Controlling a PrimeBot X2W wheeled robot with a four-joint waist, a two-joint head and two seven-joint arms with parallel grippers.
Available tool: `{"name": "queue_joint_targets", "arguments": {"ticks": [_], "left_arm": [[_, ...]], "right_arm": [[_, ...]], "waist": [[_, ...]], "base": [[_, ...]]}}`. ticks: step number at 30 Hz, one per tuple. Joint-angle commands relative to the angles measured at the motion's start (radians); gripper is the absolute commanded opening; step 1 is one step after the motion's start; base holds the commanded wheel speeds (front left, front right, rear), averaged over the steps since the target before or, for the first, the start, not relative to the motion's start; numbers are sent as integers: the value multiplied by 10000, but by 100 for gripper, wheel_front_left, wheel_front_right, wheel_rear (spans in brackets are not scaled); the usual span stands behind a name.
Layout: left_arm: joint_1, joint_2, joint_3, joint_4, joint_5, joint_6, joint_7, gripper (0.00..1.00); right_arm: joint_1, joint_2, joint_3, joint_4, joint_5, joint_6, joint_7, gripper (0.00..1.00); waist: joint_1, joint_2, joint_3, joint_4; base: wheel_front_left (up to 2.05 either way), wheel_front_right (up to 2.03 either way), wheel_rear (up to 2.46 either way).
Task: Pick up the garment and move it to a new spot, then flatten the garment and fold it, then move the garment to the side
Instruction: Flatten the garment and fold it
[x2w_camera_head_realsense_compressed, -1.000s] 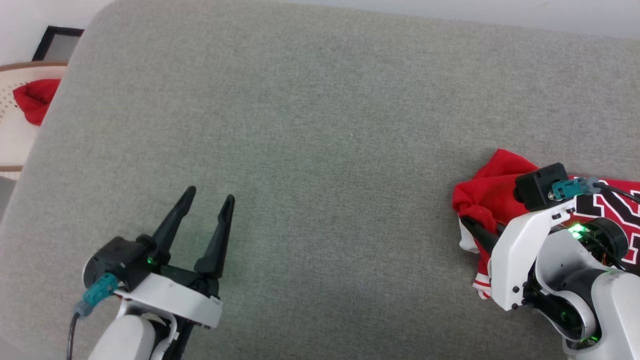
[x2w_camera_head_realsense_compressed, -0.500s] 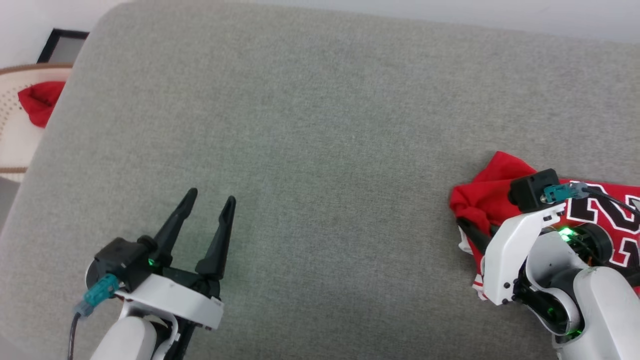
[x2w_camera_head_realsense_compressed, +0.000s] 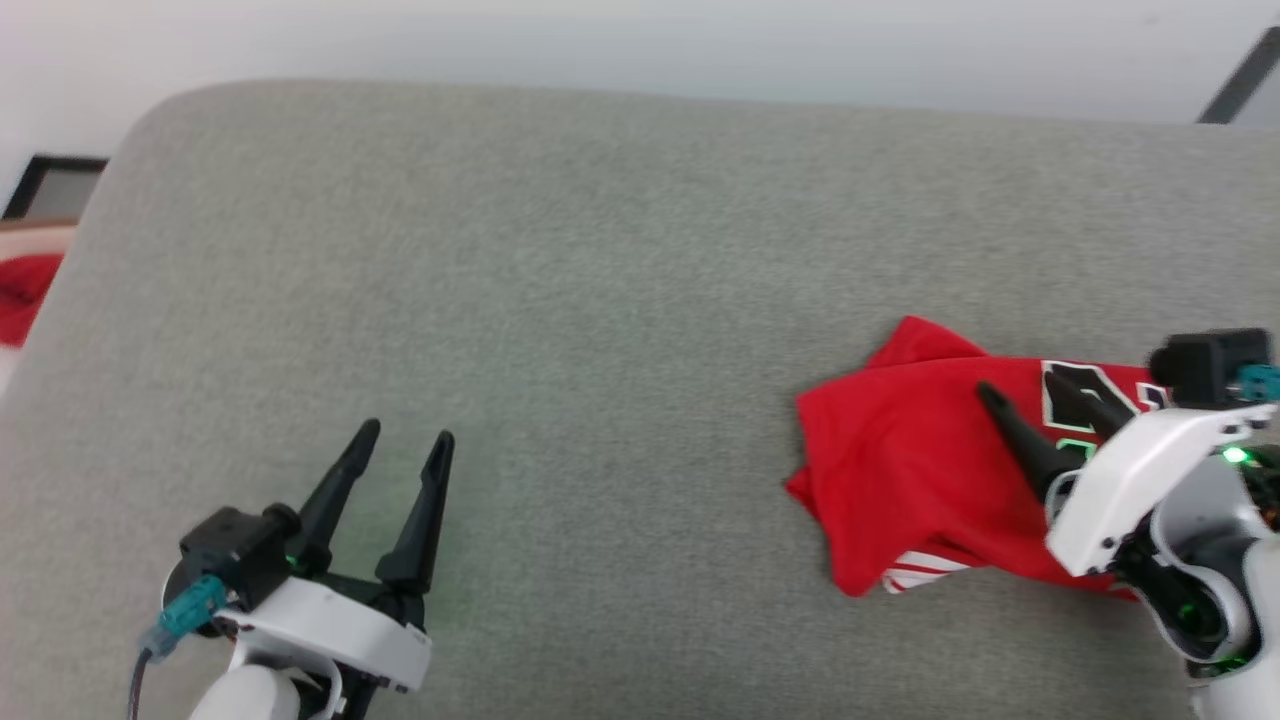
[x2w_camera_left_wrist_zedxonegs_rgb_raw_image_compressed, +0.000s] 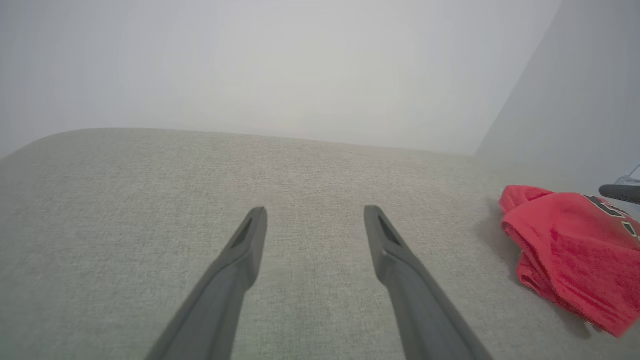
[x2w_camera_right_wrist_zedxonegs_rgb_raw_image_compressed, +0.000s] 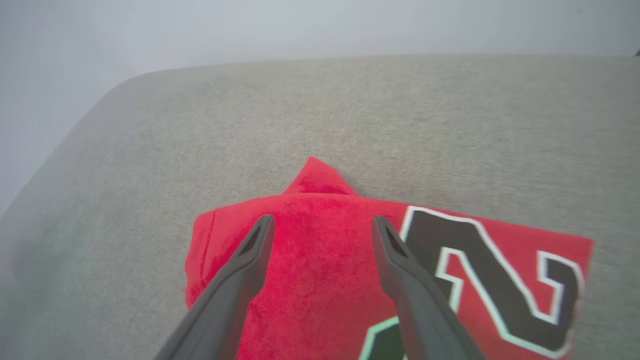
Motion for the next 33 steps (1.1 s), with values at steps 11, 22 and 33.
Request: {"name": "queue_joint_targets", "arguments": {"ticks": [11,22,33], "left_arm": [[453,32,156,726,-259,-19,8,100],[1051,-112,970,1214,54,-19,8,100],[2190,-402,1894,378,885,-7,8,100]], "right_arm": [[985,-458,-700,204,178,-7,-1855,100],[1994,-152,-552,213,-265,-7,-4032,100],[2885,105,-627,-10,-935,-7,-5075,100]], "waist": [[0,0,-930,-1128],[0,0,-1454,-1483],[0,0,-1943,-1434]], "base": [[0,0,0],[0,0,0],[0,0,0]]}}
